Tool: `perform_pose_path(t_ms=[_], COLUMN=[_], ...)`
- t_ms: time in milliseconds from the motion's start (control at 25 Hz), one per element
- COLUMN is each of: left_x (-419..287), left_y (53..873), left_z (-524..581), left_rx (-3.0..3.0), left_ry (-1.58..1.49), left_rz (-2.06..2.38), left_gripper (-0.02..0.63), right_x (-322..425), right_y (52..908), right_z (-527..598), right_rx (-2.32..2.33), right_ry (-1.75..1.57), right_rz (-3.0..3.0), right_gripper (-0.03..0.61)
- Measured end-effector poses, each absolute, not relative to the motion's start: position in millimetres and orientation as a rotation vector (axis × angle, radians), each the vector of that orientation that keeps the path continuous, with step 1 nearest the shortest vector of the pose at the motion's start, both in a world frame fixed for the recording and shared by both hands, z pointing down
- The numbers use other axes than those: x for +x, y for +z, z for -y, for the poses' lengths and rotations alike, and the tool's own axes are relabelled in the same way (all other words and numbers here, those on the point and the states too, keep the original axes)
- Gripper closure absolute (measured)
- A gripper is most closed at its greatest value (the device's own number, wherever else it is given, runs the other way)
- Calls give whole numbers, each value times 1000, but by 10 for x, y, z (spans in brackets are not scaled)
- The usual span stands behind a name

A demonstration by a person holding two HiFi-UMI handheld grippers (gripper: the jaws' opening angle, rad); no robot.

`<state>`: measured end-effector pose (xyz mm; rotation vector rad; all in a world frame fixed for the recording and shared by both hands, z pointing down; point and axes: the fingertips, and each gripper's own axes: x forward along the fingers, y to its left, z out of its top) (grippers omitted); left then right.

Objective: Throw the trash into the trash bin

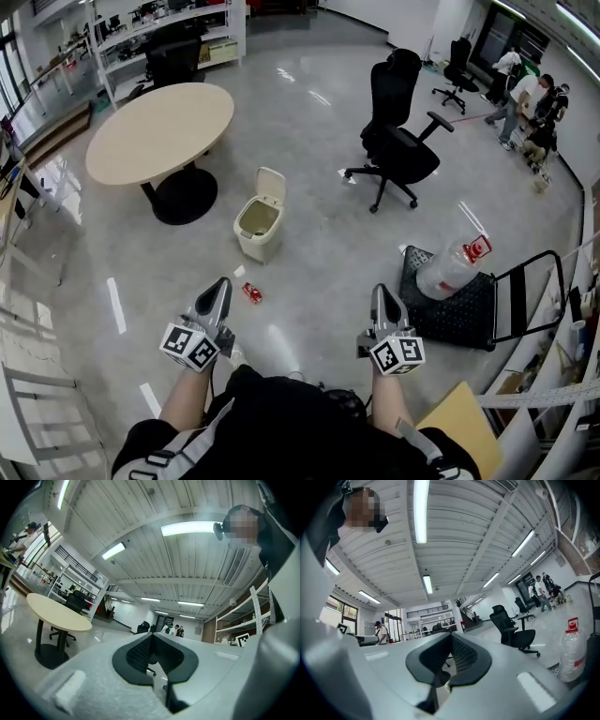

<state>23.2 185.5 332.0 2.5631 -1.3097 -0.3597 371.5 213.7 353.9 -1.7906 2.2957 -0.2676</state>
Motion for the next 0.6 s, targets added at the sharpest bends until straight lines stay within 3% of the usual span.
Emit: perform_pose_path(t_ms=[600], left_x=[-849], left_y=[3281], left_z=[-1160], left_rx=[2552], left_ry=[-369], left_rz=[1439], left_gripper=[612], right_x=[2431], right_y=[3441], right_z=[-1094], right_rx=[-1634], right_ry=[-241], right_rz=[-2441], right_gripper=[572])
